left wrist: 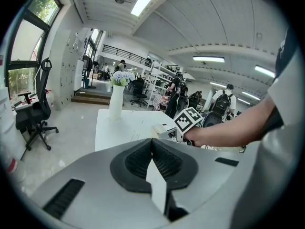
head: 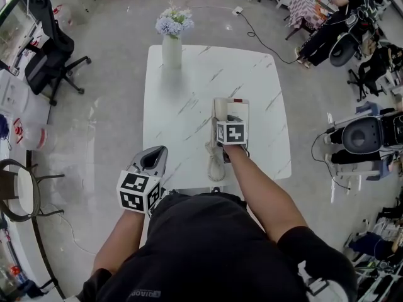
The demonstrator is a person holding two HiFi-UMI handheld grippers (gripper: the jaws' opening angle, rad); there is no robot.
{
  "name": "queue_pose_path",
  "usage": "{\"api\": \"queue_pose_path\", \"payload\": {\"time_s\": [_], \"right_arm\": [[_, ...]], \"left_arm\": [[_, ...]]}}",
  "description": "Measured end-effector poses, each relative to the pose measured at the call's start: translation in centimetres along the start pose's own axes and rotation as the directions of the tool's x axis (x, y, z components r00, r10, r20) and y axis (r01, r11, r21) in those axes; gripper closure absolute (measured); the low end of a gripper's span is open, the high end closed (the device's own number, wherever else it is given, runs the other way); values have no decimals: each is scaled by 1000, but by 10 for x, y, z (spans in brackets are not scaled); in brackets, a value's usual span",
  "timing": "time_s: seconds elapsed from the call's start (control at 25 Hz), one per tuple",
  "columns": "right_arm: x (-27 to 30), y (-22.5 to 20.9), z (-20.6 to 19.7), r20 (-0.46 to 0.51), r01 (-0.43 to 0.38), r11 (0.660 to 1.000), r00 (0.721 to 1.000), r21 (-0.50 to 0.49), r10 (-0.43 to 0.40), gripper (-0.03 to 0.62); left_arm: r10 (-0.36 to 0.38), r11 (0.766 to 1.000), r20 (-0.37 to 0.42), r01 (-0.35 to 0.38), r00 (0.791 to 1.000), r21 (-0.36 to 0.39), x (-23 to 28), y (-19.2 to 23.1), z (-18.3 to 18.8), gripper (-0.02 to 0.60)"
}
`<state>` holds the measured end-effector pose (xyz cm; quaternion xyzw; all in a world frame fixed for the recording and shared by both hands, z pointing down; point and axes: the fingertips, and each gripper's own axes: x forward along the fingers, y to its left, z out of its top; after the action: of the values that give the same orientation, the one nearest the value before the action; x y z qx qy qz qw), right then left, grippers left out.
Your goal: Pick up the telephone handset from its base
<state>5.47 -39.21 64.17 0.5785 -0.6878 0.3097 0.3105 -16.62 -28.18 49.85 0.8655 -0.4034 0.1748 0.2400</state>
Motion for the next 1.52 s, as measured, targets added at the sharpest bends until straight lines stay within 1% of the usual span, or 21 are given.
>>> {"api": "queue_pose_path", "payload": {"time_s": [0.48, 0.92, 1.08, 1.52], "right_arm": [[18, -3, 0, -81, 27, 999, 996, 31, -24, 356], [21, -8, -1, -49, 101, 994, 994, 39, -99, 355], [20, -8, -1, -50, 98, 994, 994, 52, -95, 355], [17, -9, -1, -73, 54, 992, 996, 110, -46, 368]], "left_arm": [[2, 1000, -9, -2, 1000, -6, 2, 3, -2, 578], [21, 1000, -8, -21, 1000, -19, 4, 3, -2, 578], [30, 999, -9, -30, 1000, -23, 2, 3, -4, 578], [32, 999, -9, -32, 999, -17, -4, -5, -6, 579]]}}
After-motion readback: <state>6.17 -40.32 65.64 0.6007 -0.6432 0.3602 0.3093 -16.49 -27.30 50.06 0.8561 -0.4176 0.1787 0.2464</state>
